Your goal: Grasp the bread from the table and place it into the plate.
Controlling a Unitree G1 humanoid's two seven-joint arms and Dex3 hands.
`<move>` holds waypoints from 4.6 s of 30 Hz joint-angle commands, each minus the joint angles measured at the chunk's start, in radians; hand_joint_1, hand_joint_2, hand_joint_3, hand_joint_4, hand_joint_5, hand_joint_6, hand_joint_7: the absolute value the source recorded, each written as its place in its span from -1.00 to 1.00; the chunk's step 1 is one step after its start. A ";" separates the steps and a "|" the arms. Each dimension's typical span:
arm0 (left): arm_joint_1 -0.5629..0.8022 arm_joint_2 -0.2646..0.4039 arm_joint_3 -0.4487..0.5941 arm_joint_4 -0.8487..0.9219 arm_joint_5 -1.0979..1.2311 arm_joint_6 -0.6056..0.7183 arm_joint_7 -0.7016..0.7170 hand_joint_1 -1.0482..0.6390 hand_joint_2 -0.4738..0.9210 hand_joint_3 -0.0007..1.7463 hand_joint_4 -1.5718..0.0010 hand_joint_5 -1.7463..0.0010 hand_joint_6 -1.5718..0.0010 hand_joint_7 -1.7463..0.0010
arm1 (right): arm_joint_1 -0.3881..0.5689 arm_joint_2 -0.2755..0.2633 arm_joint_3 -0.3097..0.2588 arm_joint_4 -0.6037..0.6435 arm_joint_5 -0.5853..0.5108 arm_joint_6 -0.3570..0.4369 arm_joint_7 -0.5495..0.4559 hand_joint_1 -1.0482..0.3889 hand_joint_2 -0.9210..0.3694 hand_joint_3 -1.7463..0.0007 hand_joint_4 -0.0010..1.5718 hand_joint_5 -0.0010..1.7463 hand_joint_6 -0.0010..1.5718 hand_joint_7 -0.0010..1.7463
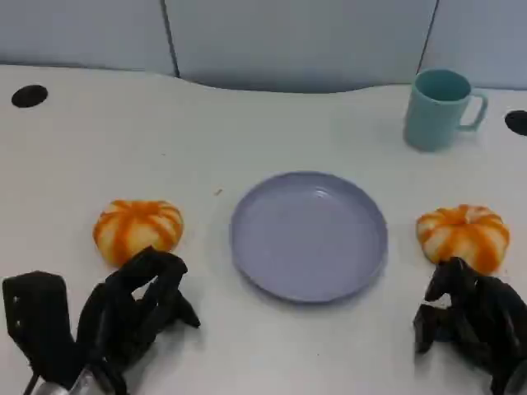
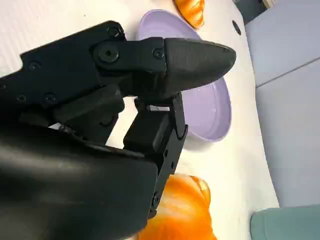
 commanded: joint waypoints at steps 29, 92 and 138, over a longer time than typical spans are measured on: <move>-0.003 0.015 0.013 0.007 -0.014 -0.008 -0.013 -0.36 1.00 -0.65 0.01 -1.00 0.25 -0.85 | 0.017 -0.004 -0.005 0.014 -0.004 0.023 -0.009 -0.16 -1.00 0.43 0.52 0.69 0.40 0.58; -0.697 0.313 -0.797 0.793 1.287 -0.268 0.530 -0.61 0.82 -0.99 1.00 1.00 0.91 1.00 | 0.030 0.016 -0.004 0.000 -0.013 0.027 -0.006 -0.16 -1.00 0.41 0.52 0.67 0.40 0.59; -0.587 0.302 -0.813 0.846 1.186 -0.389 1.091 -0.08 0.55 0.01 0.07 -1.00 0.30 -1.00 | 0.069 0.010 -0.009 -0.023 -0.019 -0.007 -0.011 -0.18 -1.00 0.43 0.52 0.66 0.39 0.53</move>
